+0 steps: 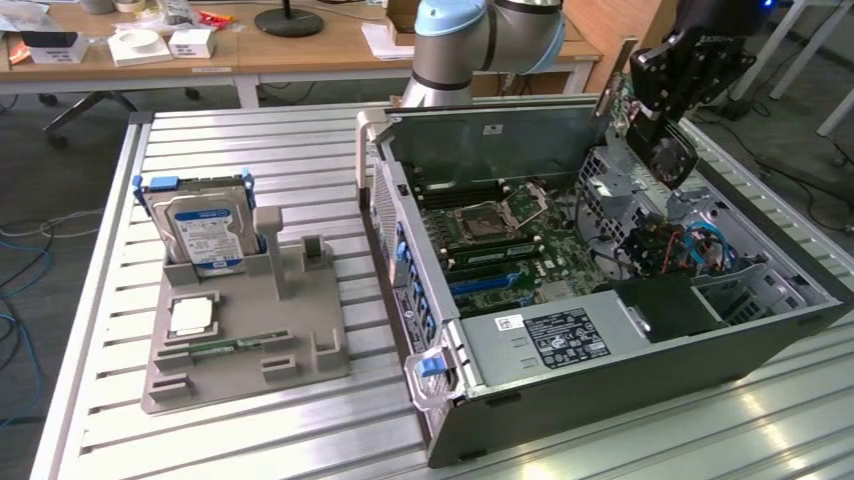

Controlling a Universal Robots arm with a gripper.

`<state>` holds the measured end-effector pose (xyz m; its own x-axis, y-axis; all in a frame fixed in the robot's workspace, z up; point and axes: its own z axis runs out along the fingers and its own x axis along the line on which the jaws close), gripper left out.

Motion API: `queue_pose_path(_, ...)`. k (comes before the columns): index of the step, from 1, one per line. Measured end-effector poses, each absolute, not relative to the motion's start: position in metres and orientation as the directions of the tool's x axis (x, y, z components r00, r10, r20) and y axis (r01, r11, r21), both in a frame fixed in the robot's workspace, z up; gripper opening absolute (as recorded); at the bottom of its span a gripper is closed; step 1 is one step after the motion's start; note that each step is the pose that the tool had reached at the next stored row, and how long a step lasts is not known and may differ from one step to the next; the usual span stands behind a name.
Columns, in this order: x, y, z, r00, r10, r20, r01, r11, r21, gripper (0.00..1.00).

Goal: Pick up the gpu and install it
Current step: 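Pick up the gpu and move the gpu toward the slot, then insert the gpu into the slot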

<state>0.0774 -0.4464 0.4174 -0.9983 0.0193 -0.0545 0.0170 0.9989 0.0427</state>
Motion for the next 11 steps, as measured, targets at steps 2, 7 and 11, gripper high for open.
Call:
queue_pose_path(2,0.0774,-0.4464,0.4174,-0.998,0.019,-0.054,0.017,0.999,0.043,0.26)
queue_pose_path(7,0.0774,-0.4464,0.4174,-0.998,0.02,-0.054,0.017,0.999,0.043,0.26)
queue_pose_path(11,0.0774,-0.4464,0.4174,-0.998,0.019,-0.054,0.017,0.999,0.043,0.26)
